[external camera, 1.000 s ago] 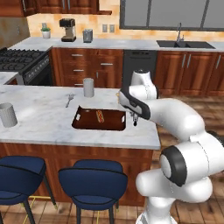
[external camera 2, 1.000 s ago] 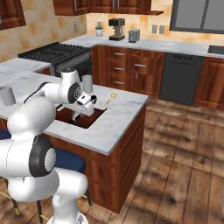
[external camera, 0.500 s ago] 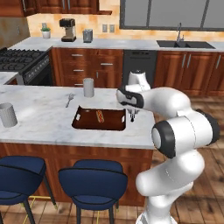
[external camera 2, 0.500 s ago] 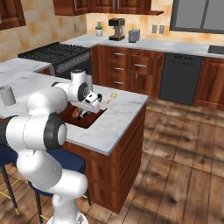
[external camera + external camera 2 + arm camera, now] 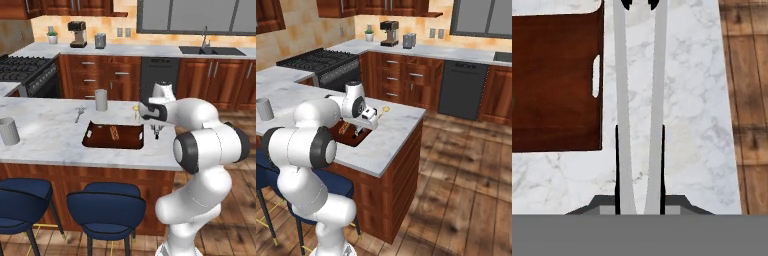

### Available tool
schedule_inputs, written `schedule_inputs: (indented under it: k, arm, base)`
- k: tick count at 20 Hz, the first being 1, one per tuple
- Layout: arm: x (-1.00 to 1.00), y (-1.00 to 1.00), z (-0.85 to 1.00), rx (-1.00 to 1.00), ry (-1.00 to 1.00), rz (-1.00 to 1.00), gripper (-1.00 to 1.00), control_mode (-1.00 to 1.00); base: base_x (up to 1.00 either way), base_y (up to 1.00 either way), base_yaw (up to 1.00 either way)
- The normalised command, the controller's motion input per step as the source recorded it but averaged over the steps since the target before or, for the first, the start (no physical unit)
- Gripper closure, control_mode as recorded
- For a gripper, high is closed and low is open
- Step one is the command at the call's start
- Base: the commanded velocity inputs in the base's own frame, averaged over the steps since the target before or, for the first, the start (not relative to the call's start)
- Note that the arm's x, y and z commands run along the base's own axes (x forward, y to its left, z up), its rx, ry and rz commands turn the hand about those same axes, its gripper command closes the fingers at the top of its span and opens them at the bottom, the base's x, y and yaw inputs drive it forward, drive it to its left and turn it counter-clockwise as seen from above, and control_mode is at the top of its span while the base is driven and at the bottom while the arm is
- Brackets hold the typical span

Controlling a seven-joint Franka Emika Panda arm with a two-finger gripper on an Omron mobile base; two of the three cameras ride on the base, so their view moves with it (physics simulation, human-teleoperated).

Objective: Take the tongs from the drawer on the right and place them on the dining counter next to the tray containing the hot dog.

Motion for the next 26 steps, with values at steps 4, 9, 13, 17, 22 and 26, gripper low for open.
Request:
schedule_inputs:
  k: [4, 9, 13, 17, 22, 26]
  arm:
    - [0.01, 0.0, -0.26, 0.0, 0.0, 0.0, 1.0, -1.0]
    - [0.03, 0.0, -0.17, 0.0, 0.0, 0.0, 1.0, -1.0]
    - [0.2, 0.0, -0.13, -0.01, 0.0, 0.0, 1.0, -1.0]
    - [0.22, 0.0, -0.14, -0.02, 0.0, 0.0, 1.0, -1.0]
    - [0.15, -0.03, -0.12, -0.01, 0.0, 0.0, 1.0, -1.0]
    - [0.01, -0.02, -0.03, 0.0, 0.0, 0.0, -1.0, -1.0]
  base:
    - [0.0, 0.0, 0.0]
    - [0.0, 0.0, 0.0]
    - [0.0, 0.0, 0.0]
    - [0.0, 0.0, 0.0]
    - [0.0, 0.0, 0.0]
    - [0.0, 0.0, 0.0]
